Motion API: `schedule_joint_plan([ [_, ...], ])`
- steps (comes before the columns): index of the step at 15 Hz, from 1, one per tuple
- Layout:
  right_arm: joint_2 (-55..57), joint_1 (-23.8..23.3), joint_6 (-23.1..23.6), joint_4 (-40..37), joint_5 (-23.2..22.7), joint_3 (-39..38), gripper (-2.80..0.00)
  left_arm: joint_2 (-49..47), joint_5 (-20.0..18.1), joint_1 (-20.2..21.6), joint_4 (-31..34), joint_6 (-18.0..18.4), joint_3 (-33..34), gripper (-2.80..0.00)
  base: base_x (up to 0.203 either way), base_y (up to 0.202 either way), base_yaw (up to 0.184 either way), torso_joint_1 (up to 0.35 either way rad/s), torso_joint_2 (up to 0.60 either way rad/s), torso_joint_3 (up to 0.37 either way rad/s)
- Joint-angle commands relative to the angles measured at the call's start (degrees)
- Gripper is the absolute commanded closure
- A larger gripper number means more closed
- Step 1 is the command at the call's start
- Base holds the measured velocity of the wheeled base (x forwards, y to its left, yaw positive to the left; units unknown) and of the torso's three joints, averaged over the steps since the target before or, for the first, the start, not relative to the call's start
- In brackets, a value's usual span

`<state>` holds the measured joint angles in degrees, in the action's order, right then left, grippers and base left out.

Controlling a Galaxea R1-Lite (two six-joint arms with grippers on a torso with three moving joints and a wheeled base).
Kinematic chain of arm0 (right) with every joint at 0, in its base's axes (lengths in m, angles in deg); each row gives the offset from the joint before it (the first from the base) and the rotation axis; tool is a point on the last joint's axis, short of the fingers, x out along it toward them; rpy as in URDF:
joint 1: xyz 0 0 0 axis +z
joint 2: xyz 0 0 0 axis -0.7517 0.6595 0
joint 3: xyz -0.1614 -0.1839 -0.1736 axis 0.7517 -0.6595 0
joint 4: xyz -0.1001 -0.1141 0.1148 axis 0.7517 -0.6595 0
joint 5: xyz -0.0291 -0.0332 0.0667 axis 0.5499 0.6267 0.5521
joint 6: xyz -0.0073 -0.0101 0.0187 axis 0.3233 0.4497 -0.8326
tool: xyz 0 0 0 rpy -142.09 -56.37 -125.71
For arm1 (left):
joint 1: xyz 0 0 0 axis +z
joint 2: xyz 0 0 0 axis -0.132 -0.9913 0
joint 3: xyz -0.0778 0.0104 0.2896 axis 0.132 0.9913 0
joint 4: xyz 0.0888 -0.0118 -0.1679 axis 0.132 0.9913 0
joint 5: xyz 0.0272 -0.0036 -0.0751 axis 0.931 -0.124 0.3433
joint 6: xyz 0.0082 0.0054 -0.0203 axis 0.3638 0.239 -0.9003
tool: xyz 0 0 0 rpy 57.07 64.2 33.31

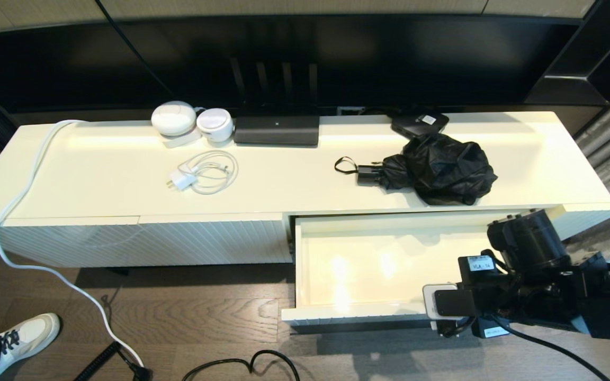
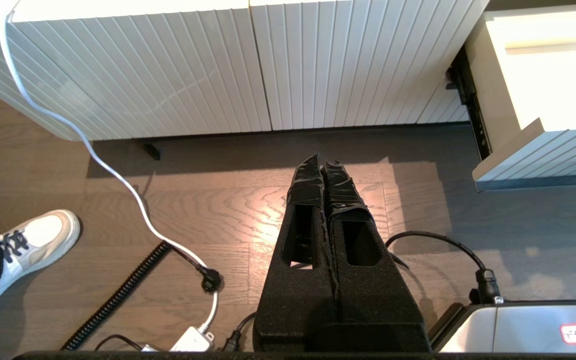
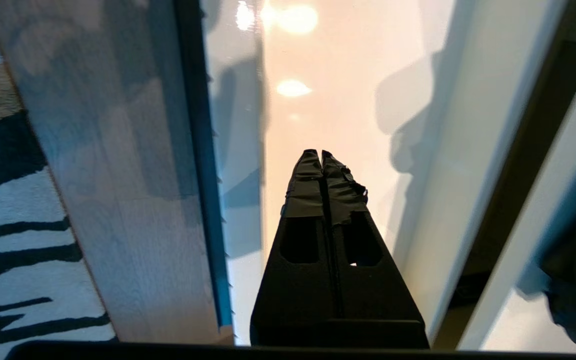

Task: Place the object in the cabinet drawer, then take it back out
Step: Open the drawer

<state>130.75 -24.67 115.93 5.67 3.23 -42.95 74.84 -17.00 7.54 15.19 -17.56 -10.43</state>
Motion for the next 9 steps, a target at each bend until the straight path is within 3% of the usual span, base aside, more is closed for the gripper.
schedule_joint_plan([
  [1,-5.13,0.10,0.47,0.21,0.26,0.83,0.00,-0.09,0.00,-0.04,-0.02,0.01,0.09,0.00,0.000,0.000,0.000,0.000,0.00,0.000],
  [6,-14.87,2.05,0.61,-3.91,4.58,3.92,0.00,-0.09,0.00,0.03,-0.02,0.01,0.09,0.00,0.000,0.000,0.000,0.000,0.00,0.000],
  [9,-18.59,2.21,3.07,-9.34,5.70,10.03,0.00,-0.09,0.00,-0.02,-0.02,0.01,0.09,0.00,0.000,0.000,0.000,0.000,0.00,0.000],
])
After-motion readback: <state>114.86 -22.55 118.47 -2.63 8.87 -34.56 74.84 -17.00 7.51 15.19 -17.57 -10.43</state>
